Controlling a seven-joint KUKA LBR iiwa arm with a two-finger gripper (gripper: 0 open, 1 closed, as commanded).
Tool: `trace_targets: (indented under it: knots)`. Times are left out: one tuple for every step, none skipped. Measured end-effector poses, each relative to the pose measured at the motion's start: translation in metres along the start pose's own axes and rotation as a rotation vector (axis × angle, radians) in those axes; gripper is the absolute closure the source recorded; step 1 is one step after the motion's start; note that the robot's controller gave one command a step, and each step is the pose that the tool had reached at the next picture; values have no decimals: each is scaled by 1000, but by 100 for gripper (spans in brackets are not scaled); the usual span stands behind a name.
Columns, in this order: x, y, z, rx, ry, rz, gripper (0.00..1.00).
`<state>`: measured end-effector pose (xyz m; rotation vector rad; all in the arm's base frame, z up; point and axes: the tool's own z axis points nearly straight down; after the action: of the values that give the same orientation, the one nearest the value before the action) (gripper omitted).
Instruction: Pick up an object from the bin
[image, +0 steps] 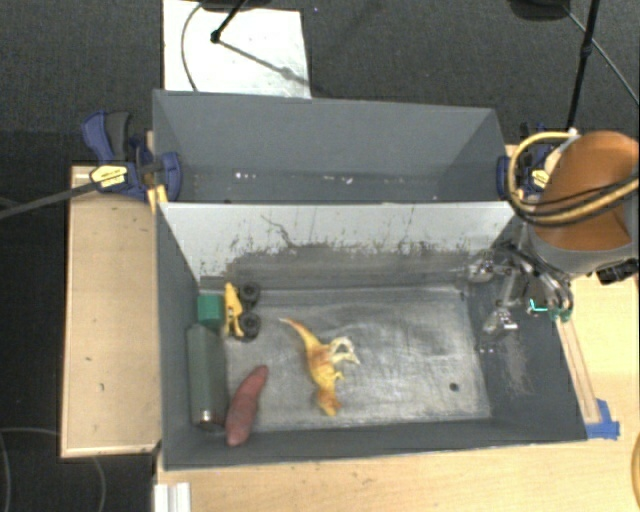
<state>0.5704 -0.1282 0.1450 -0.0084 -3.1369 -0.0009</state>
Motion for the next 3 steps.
trace_targets:
  knots:
    - [-2, 0, -5, 1, -8, -3, 0]
    - [12, -2, -27, -1, 0, -90, 0]
    - [15, 3, -61, 4, -14, -175, 0]
